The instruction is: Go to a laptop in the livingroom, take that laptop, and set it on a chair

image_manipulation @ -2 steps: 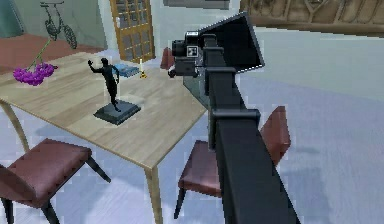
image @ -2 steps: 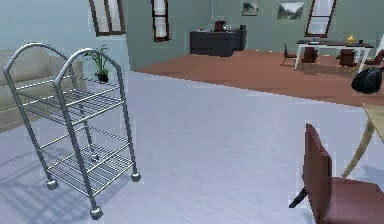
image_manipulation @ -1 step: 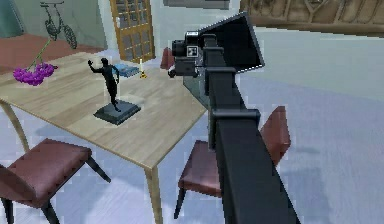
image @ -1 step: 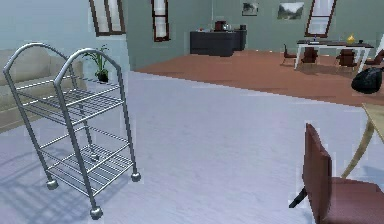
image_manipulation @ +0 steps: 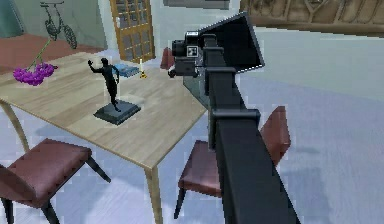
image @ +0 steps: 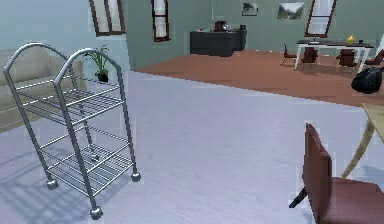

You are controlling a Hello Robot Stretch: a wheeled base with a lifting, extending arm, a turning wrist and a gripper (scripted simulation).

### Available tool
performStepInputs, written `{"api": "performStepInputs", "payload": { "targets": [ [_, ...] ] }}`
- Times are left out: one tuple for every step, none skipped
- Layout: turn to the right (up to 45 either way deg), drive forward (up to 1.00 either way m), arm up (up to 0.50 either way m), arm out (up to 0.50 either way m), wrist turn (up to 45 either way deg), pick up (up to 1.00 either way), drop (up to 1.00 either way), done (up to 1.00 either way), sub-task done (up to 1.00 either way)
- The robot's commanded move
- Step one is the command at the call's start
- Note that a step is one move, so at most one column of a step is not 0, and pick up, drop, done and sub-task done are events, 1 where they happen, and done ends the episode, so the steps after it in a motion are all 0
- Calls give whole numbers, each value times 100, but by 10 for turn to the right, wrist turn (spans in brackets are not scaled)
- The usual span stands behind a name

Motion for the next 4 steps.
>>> {"api": "performStepInputs", "payload": {
  "targets": [
    [0, 0, 0, 0, 0, 0, 100, 0, 0],
    [0, 0, 0, -10, 0, 0, 0, 0, 0],
    [0, 0, 0, 0, -450, 0, 0, 0, 0],
    [0, 0, 0, 0, -450, 0, 0, 0, 0]
  ]
}}
